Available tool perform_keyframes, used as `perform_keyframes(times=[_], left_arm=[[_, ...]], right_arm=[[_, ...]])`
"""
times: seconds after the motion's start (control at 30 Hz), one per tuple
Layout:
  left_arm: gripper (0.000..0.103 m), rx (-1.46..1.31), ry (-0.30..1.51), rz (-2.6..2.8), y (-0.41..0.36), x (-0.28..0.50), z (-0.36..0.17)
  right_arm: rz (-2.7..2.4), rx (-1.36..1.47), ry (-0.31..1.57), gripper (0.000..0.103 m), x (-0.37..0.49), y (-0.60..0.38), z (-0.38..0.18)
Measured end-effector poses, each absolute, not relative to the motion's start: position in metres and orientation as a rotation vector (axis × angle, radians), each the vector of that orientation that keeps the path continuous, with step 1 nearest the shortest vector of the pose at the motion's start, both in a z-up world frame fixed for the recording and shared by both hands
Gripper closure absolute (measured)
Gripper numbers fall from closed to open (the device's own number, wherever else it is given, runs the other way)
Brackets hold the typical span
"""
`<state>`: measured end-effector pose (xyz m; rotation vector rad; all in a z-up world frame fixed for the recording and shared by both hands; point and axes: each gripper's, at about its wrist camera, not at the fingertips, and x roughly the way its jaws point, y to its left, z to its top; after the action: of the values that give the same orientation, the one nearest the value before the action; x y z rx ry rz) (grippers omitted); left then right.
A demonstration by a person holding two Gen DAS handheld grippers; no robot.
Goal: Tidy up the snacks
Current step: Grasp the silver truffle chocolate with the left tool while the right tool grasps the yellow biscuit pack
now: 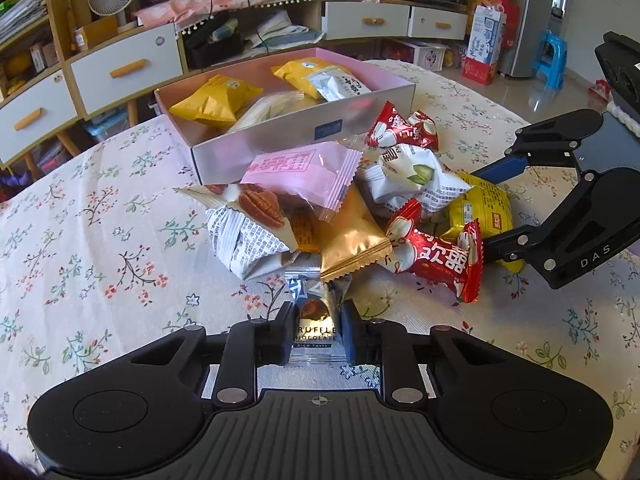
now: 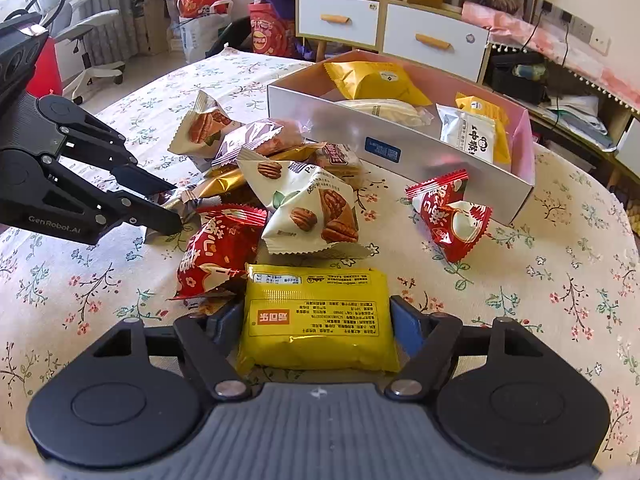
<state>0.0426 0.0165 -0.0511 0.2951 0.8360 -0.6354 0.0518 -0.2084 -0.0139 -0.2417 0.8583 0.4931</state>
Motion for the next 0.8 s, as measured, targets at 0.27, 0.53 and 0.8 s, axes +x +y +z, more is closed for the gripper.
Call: perform_keyframes(times=[0.27,0.53,0.8], left_arm=[[0.084,0.288,0.844,-0.628,0.021,0.041,-0.047],[0.084,0.292,0.832,-0.635,0.025,0.033,-0.039],[0.084,0.288,0.813,-0.643,0.03,0.026,-0.03]], right_arm=[[0.497,-0.238,0.845,0.033,0.05,-0.211,-0.008],[0.491,-0.233,0.813,0.033,0.05,-0.216,0.002],[0.496,-0.246,0.789,0.033,0.048,-0.216,0.009]])
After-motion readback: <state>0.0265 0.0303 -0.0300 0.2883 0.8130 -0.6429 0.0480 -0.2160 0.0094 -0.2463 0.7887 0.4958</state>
